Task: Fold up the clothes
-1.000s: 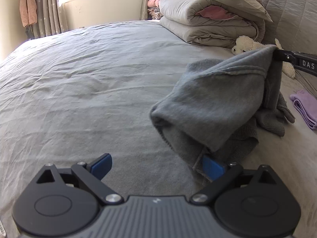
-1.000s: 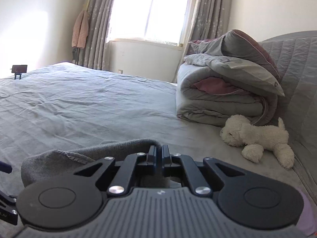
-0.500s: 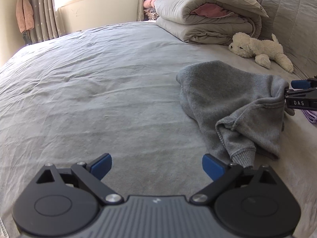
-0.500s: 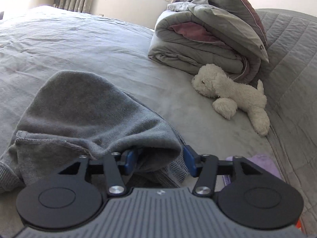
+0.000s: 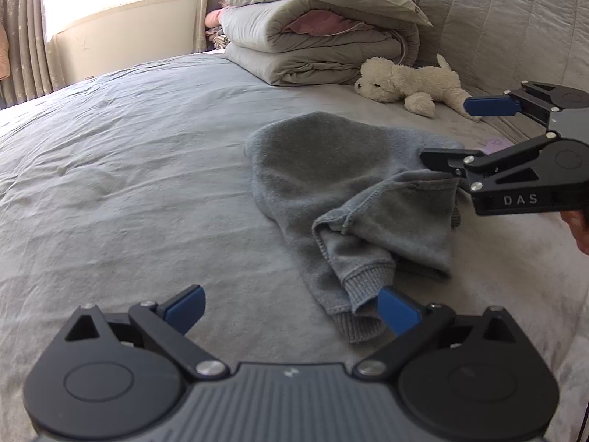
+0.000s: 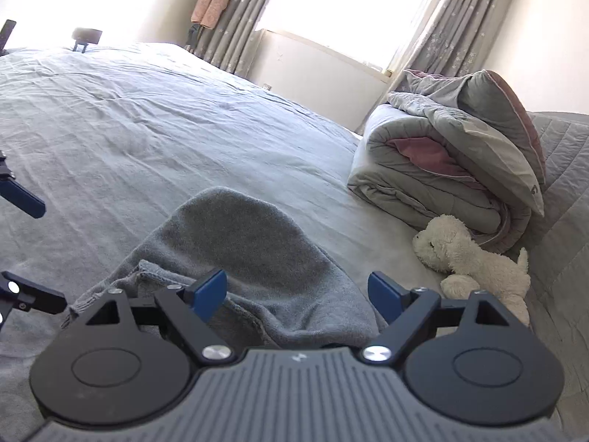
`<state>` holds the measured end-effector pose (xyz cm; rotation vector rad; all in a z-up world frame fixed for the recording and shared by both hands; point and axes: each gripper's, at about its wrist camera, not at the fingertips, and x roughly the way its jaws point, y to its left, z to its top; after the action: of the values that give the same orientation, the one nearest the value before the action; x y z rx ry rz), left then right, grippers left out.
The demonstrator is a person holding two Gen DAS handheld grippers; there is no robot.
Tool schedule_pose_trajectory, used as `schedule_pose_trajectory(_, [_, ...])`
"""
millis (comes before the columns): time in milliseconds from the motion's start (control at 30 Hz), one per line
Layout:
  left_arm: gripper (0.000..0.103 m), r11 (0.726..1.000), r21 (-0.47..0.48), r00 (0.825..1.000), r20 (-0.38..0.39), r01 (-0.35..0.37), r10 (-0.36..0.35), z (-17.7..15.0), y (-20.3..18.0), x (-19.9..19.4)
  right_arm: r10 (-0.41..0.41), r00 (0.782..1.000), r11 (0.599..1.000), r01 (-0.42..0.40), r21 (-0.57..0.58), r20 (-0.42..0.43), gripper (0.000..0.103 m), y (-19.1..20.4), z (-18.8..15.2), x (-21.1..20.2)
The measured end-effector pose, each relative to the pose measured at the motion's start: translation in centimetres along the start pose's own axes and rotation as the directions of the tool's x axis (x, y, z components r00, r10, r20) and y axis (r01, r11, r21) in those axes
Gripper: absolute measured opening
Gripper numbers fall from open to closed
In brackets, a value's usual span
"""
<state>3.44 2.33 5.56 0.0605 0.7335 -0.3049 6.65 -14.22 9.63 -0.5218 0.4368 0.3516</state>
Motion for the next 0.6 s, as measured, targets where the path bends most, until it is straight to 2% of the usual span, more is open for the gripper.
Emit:
schedule_pose_trajectory(133, [0.101, 0.997, 0.067, 0.999, 0.012, 0.035, -0.036, -0.5, -1.6, 0.5, 0.128, 0.989, 0.987, -0.134, -0.092, -0.070, 0.086, 1.9, -0.7, 0.7])
schedule_pose_trajectory(233, [0.101, 0.995, 0.095, 1.000, 0.002, 0.023, -0.023, -0.6, -2.1, 0.9, 0.203, 0.973, 0.969, -0.216, -0.119, -0.113, 0.086, 3.2, -1.0, 1.1])
schedule_pose_trajectory(300, [0.101, 0.995, 0.098, 1.000, -0.009, 0.010, -0.009, -0.7, -2.1, 1.1, 0.235, 0.963, 0.960, -0.251, -0.126, -0.130, 0.082, 4.0, -1.0, 1.3])
schedule_pose_trajectory(367, [0.101, 0.997, 0.080, 1.000, -0.016, 0.005, -0.004, -0.7, -1.6, 1.2, 0.208, 0.971, 0.970, -0.220, -0.102, -0.117, 0.055, 3.7, -0.7, 1.3])
schedule_pose_trajectory(400, [0.101, 0.997, 0.074, 1.000, -0.017, 0.001, 0.000, -0.7, -1.4, 1.2, 0.194, 0.975, 0.975, -0.204, -0.090, -0.111, 0.047, 3.6, -0.5, 1.4])
schedule_pose_trajectory(433, [0.101, 0.998, 0.068, 1.000, -0.018, -0.003, 0.004, -0.7, -1.3, 1.2, 0.180, 0.978, 0.979, -0.188, -0.077, -0.105, 0.021, 3.4, -0.3, 1.4])
schedule_pose_trajectory(467, [0.101, 0.998, 0.063, 1.000, -0.019, -0.007, 0.008, -0.7, -1.2, 1.2, 0.166, 0.981, 0.983, -0.172, -0.065, -0.099, 0.004, 3.3, -0.2, 1.4])
schedule_pose_trajectory(600, [0.101, 0.998, 0.066, 1.000, -0.015, -0.011, 0.012, -0.7, -1.3, 1.1, 0.107, 0.991, 0.994, -0.109, -0.014, -0.078, 0.005, 2.8, 0.5, 1.5])
